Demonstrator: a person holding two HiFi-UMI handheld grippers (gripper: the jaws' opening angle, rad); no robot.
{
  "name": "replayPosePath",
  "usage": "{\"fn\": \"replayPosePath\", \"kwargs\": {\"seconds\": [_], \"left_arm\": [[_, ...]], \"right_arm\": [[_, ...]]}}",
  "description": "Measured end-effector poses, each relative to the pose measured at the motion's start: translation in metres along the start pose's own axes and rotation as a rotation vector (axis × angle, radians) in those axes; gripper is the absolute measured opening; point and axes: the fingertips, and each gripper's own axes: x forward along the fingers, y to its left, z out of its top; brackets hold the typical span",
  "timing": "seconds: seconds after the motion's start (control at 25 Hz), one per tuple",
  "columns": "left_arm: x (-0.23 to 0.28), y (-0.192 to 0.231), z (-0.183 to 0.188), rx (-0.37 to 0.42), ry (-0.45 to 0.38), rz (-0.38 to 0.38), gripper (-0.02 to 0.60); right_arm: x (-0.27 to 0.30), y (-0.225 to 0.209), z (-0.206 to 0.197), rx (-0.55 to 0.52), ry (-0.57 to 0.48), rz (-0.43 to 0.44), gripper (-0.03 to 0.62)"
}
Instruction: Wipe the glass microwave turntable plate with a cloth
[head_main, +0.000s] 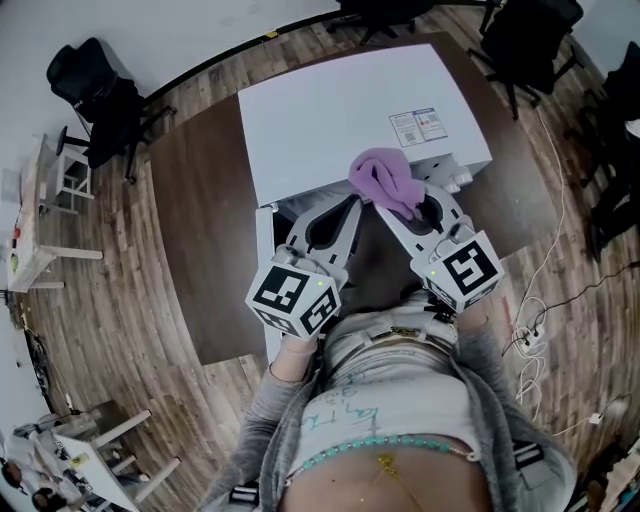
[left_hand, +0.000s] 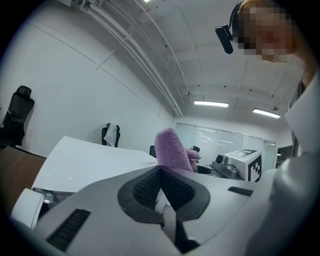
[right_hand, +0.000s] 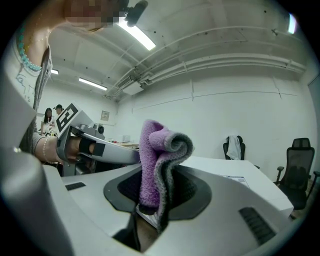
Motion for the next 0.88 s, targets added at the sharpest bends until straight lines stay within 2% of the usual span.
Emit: {"fn": "replayPosePath", "kwargs": {"seconds": [0.88], "left_arm": [[-0.002, 0.003, -0.009, -0.025, 0.016, -0.001, 0.011]], "right_arm": [[0.009, 0.004, -0.014, -0.008, 0.055, 0.007, 0.119]]}}
